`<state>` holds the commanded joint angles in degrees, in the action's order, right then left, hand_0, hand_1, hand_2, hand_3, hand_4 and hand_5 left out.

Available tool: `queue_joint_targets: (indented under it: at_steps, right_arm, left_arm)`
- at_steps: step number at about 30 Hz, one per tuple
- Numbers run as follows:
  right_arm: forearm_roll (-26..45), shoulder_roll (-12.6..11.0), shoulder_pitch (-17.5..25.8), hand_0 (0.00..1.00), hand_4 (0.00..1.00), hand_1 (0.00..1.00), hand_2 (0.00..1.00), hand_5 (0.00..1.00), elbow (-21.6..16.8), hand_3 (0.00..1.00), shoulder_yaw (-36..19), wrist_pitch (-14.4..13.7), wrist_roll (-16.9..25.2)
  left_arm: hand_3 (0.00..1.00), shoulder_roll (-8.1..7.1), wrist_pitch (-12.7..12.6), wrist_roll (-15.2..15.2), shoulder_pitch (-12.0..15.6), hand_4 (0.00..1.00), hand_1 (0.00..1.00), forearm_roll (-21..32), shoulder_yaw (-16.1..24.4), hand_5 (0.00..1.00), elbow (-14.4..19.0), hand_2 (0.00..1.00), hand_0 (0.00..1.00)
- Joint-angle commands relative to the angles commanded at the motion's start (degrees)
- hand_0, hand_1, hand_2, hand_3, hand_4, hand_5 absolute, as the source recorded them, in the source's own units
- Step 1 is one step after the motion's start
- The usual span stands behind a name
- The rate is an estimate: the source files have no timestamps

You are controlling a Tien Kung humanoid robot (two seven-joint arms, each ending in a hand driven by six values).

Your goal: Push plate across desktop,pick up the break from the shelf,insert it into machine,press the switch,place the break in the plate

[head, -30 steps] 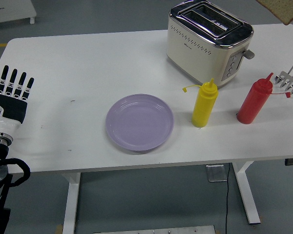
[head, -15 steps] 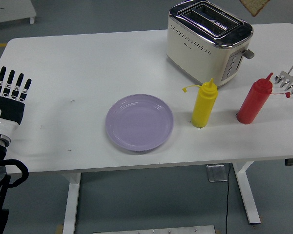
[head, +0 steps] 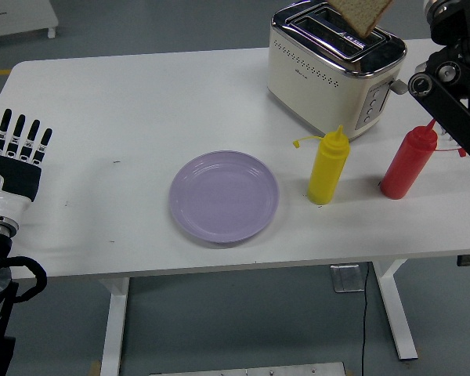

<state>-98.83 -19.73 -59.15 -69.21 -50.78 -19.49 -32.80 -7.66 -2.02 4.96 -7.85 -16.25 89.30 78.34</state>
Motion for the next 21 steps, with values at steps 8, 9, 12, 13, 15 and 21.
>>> queue_joint_targets:
  at_steps: [8,9,12,13,15,21]
  right_arm:
    - [-0.51,1.97,-0.87,0.377,0.265,0.370,0.449,0.002,1.81,0.470,1.36,-0.31,-0.73]
    - [-0.57,2.16,-0.92,0.374,0.260,0.369,0.447,0.002,1.99,0.467,1.50,-0.35,-0.75]
    - [-0.81,2.62,-0.97,0.374,0.260,0.369,0.447,0.002,2.57,0.467,1.89,-0.52,-0.67]
    - [-1.01,2.76,-0.97,0.374,0.260,0.369,0.447,0.002,2.83,0.467,2.02,-0.61,-0.64]
    - [-1.33,3.00,-0.94,0.373,0.257,0.367,0.446,0.002,3.43,0.466,2.18,-0.87,-0.56]
    - [-1.92,3.49,-0.94,0.372,0.254,0.367,0.446,0.002,4.96,0.466,2.83,-1.40,-0.28]
  left_arm:
    - [0.829,0.04,-0.02,0.01,0.07,0.627,0.870,-0.03,-0.06,0.998,-0.12,0.928,0.832]
    - [0.828,0.05,-0.02,0.01,0.07,0.626,0.870,-0.03,-0.09,0.998,-0.12,0.928,0.832]
    - [0.828,0.06,-0.02,0.01,0.05,0.626,0.870,-0.03,-0.20,0.998,-0.14,0.928,0.832]
    - [0.828,0.07,-0.02,0.01,0.04,0.626,0.870,-0.03,-0.24,0.998,-0.15,0.928,0.832]
    - [0.828,0.08,-0.02,0.02,0.05,0.626,0.871,-0.02,-0.28,0.998,-0.16,0.928,0.832]
    - [0.828,0.07,-0.02,0.05,0.19,0.626,0.871,-0.01,-0.25,0.998,-0.15,0.928,0.832]
